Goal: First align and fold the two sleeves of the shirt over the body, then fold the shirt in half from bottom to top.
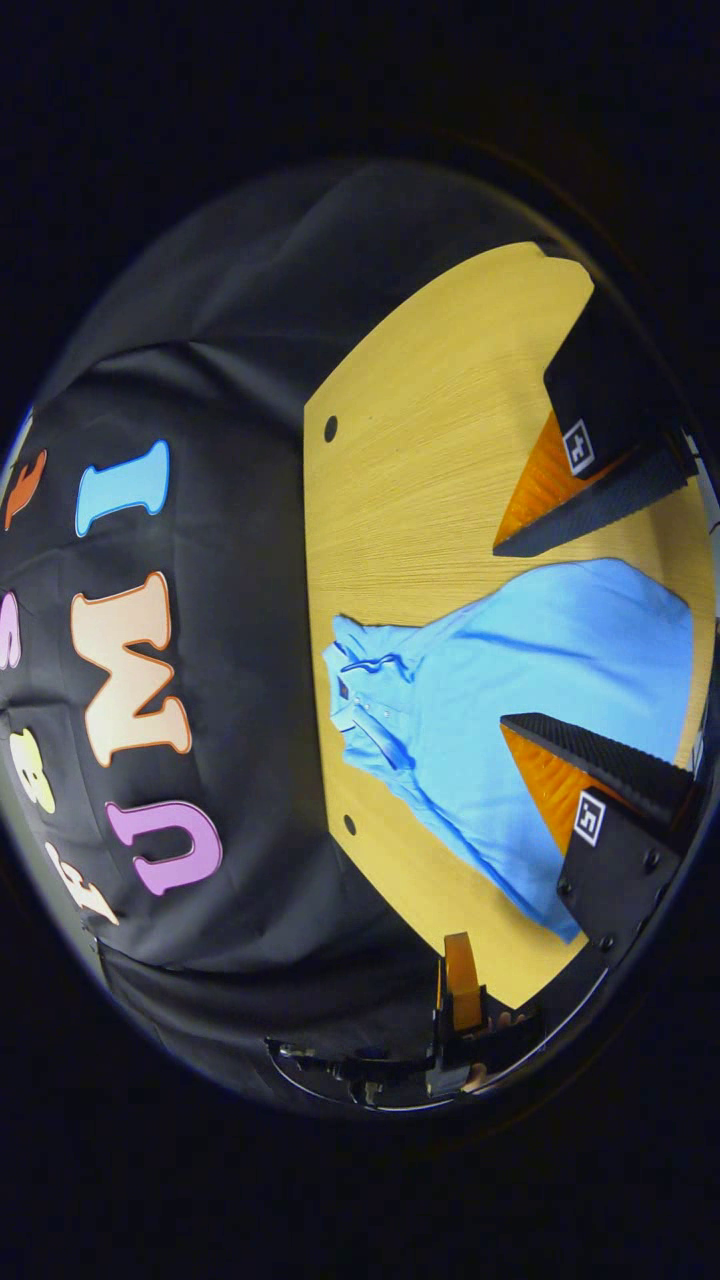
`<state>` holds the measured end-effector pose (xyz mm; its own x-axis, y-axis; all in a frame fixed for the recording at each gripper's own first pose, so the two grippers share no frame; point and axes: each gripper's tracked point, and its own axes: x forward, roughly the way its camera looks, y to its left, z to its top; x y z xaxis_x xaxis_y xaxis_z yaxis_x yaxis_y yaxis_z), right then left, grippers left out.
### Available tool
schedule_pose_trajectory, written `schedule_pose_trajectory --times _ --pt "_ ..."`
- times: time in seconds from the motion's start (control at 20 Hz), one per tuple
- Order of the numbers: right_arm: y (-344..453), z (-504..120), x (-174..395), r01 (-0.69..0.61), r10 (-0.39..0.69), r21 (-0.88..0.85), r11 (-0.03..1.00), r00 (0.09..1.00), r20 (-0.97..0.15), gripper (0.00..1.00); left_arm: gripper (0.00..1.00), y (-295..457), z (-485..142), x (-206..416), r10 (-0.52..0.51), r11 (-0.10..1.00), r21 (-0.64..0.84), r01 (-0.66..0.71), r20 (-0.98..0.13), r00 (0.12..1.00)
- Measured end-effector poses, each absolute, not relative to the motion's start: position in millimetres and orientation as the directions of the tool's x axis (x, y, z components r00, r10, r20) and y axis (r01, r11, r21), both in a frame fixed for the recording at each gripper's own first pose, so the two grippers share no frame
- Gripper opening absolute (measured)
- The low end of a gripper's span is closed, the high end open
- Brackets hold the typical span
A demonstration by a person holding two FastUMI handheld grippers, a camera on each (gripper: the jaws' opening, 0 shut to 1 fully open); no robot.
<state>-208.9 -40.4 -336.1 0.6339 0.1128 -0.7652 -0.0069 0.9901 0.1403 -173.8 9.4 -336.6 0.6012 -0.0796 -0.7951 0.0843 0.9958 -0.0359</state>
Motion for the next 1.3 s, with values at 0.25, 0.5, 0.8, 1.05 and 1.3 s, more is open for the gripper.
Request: schedule_pose_trajectory --times 0.25,0.5,0.8,1.05,1.3 --pt "-36.8 -348.2 -268.5 -0.005 0.084 0.099 0.995 0.573 -0.815 0.94 0.92 12.6 -356.1 -238.7 -0.111 0.993 -0.071 0.096 -0.846 0.522" --pt "-40.9 -374.2 -310.3 -0.025 0.060 0.055 0.998 0.497 -0.865 0.98 0.92 22.3 -373.1 -278.6 -0.097 0.992 -0.049 0.114 -0.879 0.466" --pt "-51.5 -407.0 -329.7 -0.021 0.006 -0.003 1.000 0.440 -0.898 0.98 0.94 19.3 -401.0 -302.2 -0.082 0.995 -0.054 0.080 -0.907 0.414" --pt "-45.8 -433.0 -328.8 -0.008 0.010 0.008 1.000 0.369 -0.929 0.98 0.93 23.1 -413.0 -303.7 -0.050 0.992 0.000 0.127 -0.916 0.398" --pt "-28.3 -437.8 -324.5 -0.047 0.071 0.058 0.997 0.355 -0.932 0.62 0.83 9.5 -413.7 -301.1 -0.063 0.992 -0.011 0.129 -0.911 0.408"
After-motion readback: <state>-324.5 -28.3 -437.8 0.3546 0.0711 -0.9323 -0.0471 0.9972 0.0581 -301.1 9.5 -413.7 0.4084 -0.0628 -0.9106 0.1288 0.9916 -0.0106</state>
